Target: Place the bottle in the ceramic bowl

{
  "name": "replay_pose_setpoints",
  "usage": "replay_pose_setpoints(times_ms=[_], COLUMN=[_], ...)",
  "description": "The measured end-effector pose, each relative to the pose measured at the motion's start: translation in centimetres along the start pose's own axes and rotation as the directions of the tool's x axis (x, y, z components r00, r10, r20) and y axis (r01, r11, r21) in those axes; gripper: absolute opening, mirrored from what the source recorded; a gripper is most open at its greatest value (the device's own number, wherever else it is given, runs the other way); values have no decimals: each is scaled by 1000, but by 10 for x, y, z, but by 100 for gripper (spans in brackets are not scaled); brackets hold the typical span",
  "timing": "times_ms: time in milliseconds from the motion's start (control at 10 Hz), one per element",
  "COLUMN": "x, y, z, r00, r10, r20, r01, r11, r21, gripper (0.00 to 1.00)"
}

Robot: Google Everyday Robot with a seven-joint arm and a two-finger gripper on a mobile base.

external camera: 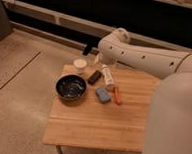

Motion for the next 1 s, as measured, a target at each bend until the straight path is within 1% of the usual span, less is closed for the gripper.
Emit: replay_pose_setpoints(times_ms=[100,400,500,700,800,900,1000], x=[-1,-3,-2,0,-2,-7,-14], y=[-8,-7,-20,-58,-66,-66,-61], z=[3,6,15,39,51,62,72], r00=[1000,999,999,996,994,992,990], r10=[-30,-40,-44,-43,-50,-61,-74], r20=[7,5,-15,-75,-98,-109,-116], r01=[30,40,45,53,64,77,92], r11=[1000,999,998,991,987,985,984], r21=[9,11,41,122,146,154,151], gripper=[65,65,65,65,65,65,65])
